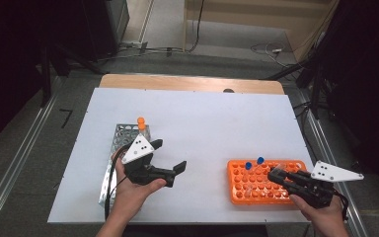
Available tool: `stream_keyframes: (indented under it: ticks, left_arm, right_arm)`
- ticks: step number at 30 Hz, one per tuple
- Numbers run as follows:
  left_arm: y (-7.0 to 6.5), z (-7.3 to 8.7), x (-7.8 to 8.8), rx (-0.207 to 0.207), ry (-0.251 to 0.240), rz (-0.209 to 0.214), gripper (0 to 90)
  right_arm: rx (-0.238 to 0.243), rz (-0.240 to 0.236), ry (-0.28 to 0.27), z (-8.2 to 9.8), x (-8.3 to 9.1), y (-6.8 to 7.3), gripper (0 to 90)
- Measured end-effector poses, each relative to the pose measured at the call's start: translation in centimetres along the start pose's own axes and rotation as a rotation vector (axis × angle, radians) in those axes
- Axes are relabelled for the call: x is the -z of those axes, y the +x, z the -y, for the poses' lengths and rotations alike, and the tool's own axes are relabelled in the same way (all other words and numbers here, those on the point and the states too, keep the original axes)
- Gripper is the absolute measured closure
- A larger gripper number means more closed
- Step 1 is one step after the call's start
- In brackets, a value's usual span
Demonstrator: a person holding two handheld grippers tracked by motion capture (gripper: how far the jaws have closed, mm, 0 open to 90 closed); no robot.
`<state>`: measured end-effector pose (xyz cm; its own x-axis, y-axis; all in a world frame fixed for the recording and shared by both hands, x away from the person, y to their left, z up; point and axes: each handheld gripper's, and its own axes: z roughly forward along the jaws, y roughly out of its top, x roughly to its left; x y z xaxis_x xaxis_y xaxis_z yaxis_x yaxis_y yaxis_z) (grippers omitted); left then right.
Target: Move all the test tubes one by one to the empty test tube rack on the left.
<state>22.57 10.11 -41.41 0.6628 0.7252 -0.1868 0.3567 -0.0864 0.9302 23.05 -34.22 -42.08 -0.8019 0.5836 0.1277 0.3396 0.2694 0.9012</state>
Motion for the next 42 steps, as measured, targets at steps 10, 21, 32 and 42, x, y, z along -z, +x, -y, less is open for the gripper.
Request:
stream_keyframes:
  ticks: [10, 21, 32, 42]
  left_arm:
    - [-0.9, 0.0, -0.4, -0.011, 0.006, 0.039, 0.0]
    - [-2.6, -0.5, -1.0, -0.045, 0.008, 0.089, 0.0]
    - [-4.4, -0.8, -1.5, -0.071, 0.004, 0.164, 5.1]
    - [-6.2, -0.5, -2.5, -0.105, 0.014, 0.277, 25.1]
  right_arm:
    - [0.008, -0.022, -0.046, -2.3, -1.7, 2.1, 73.8]
    - [0.017, -0.080, -0.018, -2.7, -4.8, 4.9, 73.8]
    - [0.031, -0.118, 0.032, -2.2, -7.2, 7.2, 73.8]
    - [0.057, -0.139, 0.066, -1.9, -8.4, 8.4, 73.9]
